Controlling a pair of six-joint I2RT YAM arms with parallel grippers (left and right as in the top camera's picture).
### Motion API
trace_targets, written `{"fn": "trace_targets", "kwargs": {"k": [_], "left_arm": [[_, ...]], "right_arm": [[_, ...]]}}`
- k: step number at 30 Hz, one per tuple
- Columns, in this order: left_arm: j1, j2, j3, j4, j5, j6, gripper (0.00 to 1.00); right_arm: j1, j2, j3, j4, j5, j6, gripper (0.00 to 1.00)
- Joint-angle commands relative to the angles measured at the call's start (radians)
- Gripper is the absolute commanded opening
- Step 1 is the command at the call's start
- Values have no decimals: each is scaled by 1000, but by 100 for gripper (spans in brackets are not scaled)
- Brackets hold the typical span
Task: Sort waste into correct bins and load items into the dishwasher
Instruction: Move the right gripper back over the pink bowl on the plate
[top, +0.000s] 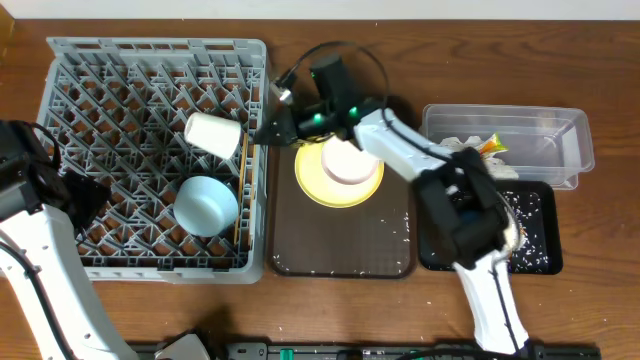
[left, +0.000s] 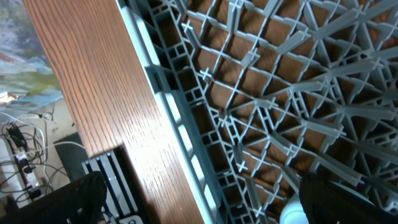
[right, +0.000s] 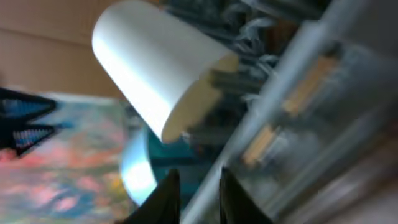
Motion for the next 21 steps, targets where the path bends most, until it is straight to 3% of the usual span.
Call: {"fn": "trace_targets", "kwargs": {"k": [1, 5, 14, 17, 21], "left_arm": [[4, -3, 5, -4, -12, -1, 100], [4, -3, 5, -4, -12, -1, 100], [4, -3, 5, -4, -12, -1, 100], [4, -3, 5, -4, -12, -1, 100], [4, -3, 5, -4, -12, -1, 100]], "right_arm": [[-6, -148, 5, -164, 352, -298, 20], [-1, -268, 5, -338, 642, -373, 21], [31, -426, 5, -511, 991, -442, 28], [28, -430, 5, -561, 1035, -442, 39], [28, -412, 5, -660, 1035, -442, 43]]}}
